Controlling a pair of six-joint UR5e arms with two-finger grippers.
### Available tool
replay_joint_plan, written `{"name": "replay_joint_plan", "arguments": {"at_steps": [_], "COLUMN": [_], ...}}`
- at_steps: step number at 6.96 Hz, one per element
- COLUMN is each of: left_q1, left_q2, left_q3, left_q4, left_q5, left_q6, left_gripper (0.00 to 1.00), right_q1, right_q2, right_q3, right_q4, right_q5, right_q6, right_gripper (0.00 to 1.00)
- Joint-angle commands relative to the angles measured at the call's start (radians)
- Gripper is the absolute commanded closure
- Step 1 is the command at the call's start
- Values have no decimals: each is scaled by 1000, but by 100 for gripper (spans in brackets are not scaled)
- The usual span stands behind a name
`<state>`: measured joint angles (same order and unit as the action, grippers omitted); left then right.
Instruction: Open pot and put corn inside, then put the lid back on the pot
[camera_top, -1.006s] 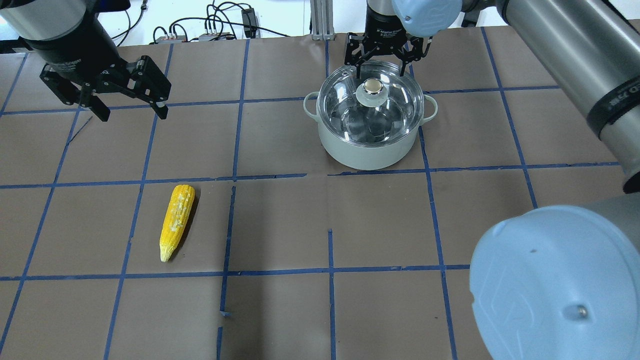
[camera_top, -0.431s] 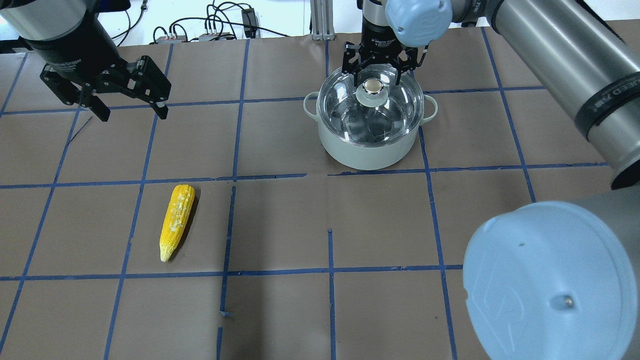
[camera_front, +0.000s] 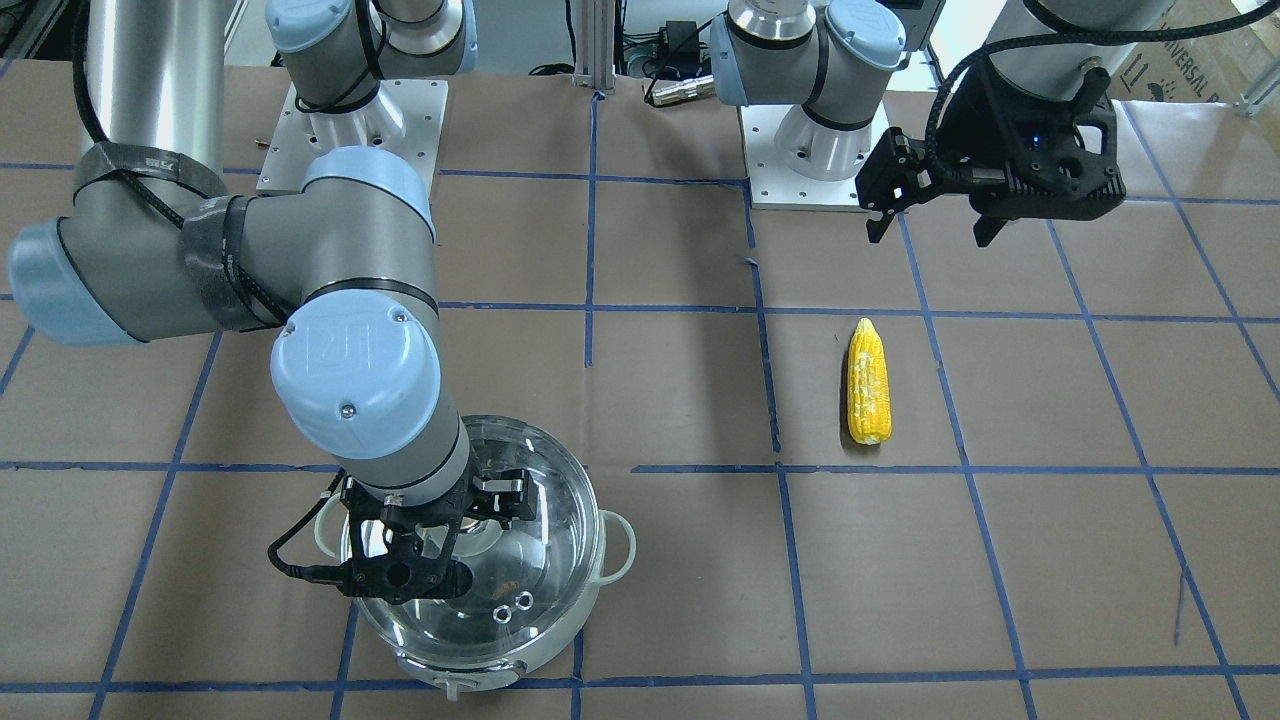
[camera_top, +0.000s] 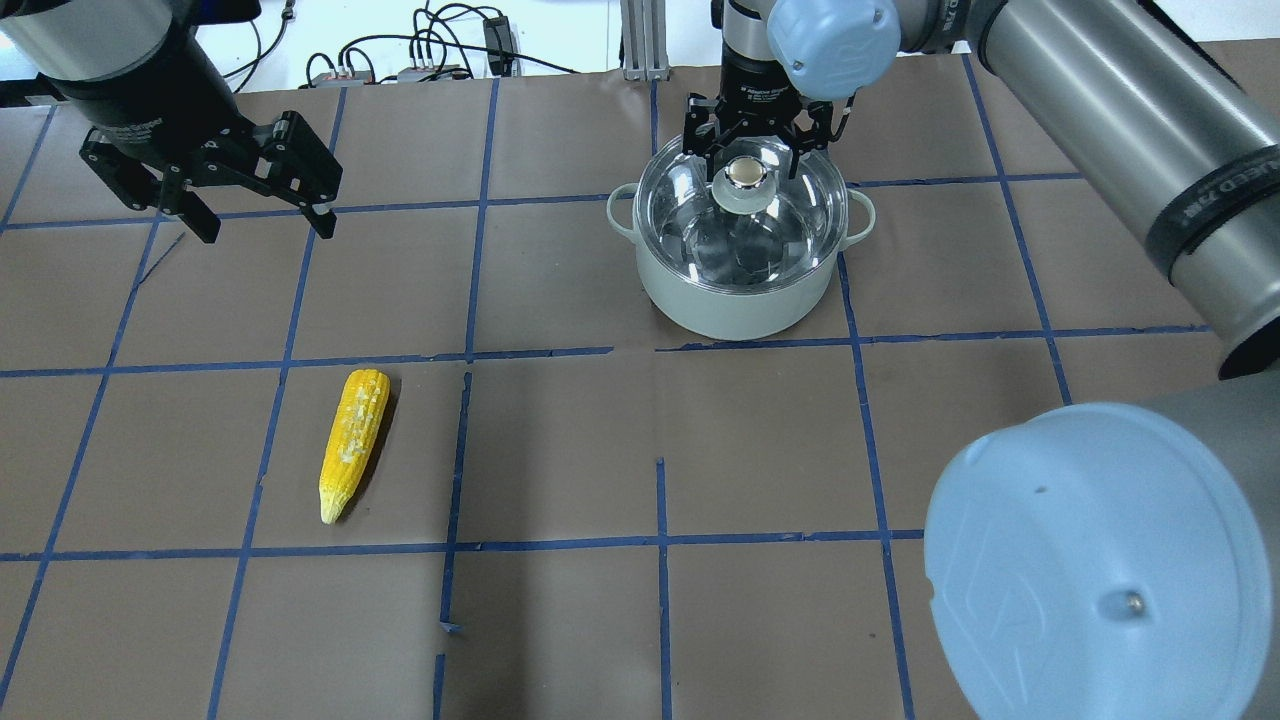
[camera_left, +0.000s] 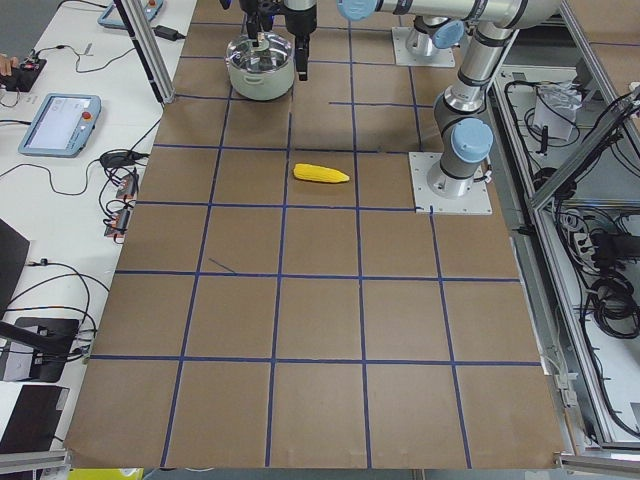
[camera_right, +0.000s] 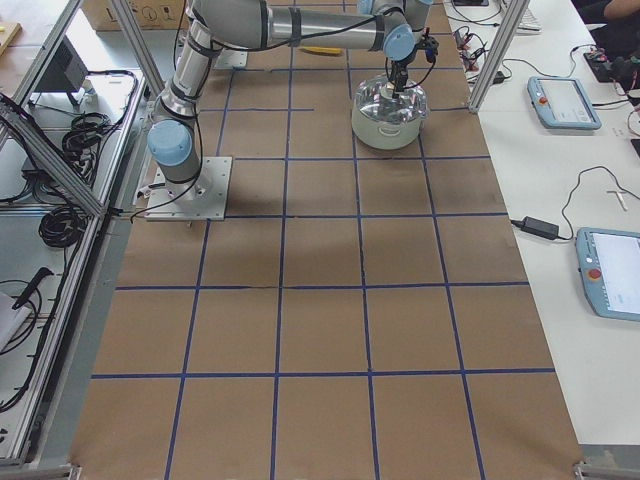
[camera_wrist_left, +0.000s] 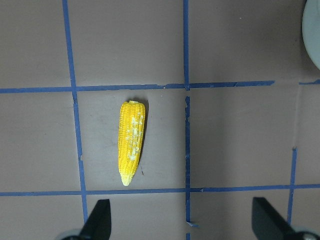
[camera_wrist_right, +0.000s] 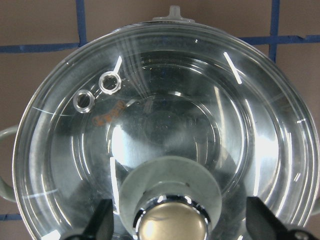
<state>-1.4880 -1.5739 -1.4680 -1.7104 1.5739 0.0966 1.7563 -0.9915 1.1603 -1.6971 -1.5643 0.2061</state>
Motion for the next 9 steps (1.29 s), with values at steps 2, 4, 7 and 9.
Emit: {"name": "replay_joint_plan", "arguments": {"at_steps": [2, 4, 7, 9], "left_q1": [0, 0, -2, -2], "left_q2": [0, 0, 2, 5], "left_q3": [-2, 0, -3, -9], "left_q4": [0, 0, 0, 0], "left_q5": [0, 0, 0, 2], "left_q6": [0, 0, 0, 0], "left_gripper": [0, 0, 0, 0], "right_q1": [0, 0, 0, 0], "right_q2": [0, 0, 1, -10], "right_q3": [-1, -1, -10, -107], "right_q4": [10, 13, 14, 104], "right_q5": [7, 7, 9, 30], "right_q6": [-7, -8, -8, -13], "right_gripper": [31, 48, 70, 70]}}
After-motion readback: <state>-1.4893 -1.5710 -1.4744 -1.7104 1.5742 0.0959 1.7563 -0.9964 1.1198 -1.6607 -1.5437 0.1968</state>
